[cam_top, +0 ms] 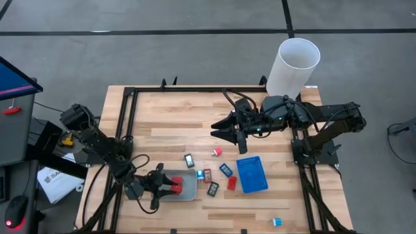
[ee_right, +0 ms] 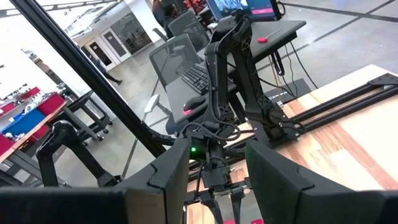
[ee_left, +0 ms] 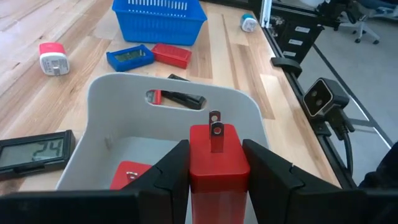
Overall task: Pick & Place Office items
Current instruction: Put the red charger adapter into the gray bin
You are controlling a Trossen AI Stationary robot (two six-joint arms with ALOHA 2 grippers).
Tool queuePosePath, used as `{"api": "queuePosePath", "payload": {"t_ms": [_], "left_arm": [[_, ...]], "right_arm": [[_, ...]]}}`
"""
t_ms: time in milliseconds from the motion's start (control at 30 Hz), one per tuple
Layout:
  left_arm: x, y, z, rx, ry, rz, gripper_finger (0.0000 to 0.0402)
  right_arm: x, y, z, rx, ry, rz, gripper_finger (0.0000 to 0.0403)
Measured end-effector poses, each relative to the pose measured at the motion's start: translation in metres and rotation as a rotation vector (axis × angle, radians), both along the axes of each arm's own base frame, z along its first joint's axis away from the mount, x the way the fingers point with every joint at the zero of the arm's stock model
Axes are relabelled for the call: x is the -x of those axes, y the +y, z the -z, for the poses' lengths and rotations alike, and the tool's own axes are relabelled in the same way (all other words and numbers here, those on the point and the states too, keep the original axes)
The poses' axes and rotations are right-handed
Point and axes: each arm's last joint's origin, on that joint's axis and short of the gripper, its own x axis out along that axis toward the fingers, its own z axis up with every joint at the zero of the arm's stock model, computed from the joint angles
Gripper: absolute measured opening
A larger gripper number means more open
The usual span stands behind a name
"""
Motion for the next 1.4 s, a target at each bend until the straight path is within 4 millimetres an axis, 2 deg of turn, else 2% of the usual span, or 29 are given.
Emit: {"api": "queuePosePath", "payload": {"t_ms": [600,833,933,1033,1133,1333,1400], "left_arm": [[0.003,0.001,0.004,-0.043,0.033,0.000,0.0118],[0.001,0.000,0.002,-0.017,0.015,0.003,0.0118],[-0.001,-0.002,-0.006,-0.004,-0.012,-0.011,0.0118],[-0.004,-0.003,-0.020,0.014,-0.068,-0.053,0.0118],[-0.007,0.001,-0.051,0.035,-0.170,-0.113,0.0118],[-0.005,0.043,-0.125,0.187,-0.475,-0.271,0.0118],[-0.004,0.057,-0.143,0.252,-0.582,-0.331,0.0118]], "right_arm": [[0.000,0.002,0.000,-0.008,0.000,-0.006,0.0152],[0.000,0.002,0.000,-0.006,0.000,-0.006,0.0152],[0.000,0.002,0.000,-0.004,-0.001,-0.006,0.0152],[0.000,0.002,0.000,-0.001,-0.001,-0.007,0.0152],[0.000,0.002,0.001,0.013,0.004,-0.009,0.0152],[-0.002,0.004,0.001,0.047,-0.012,-0.020,0.0151],[-0.005,0.007,0.001,0.060,-0.027,-0.029,0.0150]]}}
